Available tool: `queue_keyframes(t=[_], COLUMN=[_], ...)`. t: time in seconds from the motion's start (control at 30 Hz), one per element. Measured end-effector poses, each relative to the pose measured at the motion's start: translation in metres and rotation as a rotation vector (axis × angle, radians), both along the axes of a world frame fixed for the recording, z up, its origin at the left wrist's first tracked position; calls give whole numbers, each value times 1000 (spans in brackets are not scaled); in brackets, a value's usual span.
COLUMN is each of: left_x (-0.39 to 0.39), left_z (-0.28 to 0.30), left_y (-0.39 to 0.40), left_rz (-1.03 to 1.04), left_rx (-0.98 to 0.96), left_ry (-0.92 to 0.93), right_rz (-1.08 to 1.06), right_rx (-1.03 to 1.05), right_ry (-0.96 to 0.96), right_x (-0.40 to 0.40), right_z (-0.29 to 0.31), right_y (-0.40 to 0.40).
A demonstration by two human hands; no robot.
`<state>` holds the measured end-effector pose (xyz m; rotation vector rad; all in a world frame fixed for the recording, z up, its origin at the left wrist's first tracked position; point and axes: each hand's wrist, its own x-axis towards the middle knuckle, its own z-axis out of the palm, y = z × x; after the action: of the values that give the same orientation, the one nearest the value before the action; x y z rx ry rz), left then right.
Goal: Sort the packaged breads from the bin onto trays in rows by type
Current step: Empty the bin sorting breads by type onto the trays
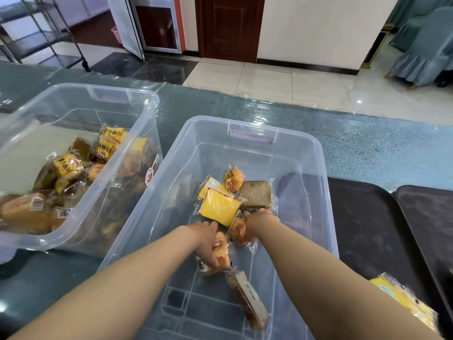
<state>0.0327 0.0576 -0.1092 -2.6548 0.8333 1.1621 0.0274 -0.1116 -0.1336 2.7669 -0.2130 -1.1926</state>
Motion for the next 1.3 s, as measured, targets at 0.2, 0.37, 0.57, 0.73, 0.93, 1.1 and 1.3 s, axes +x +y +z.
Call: queue_keyframes(t=[0.2, 0.37, 0.57, 0.73, 0.93, 1.1, 1.3], left_x=[-4, -7, -6, -2, 15, 16, -4], left_z=[9, 17, 23, 42, 71, 91, 143], left_y=[-2, -2, -2, -4, -4, -3, -4], left_rz=[1, 21, -2, -10, -71, -96, -110], left_rx=[91, 86, 66, 74, 30, -65, -193], left_ry=[48, 90, 86, 106, -19, -108, -351], right_rz=[164, 287, 334, 241, 137, 126, 88], right_rx=[-33, -69, -48, -10, 44, 37, 46], right_ry=[-96, -218, -299, -138, -109, -320, -795], right_x=[3, -3, -7, 5, 7, -22, -85], right_z=[-8, 4, 28, 45, 84, 120, 167], right_y=[-2, 1, 2, 14, 12, 1, -15])
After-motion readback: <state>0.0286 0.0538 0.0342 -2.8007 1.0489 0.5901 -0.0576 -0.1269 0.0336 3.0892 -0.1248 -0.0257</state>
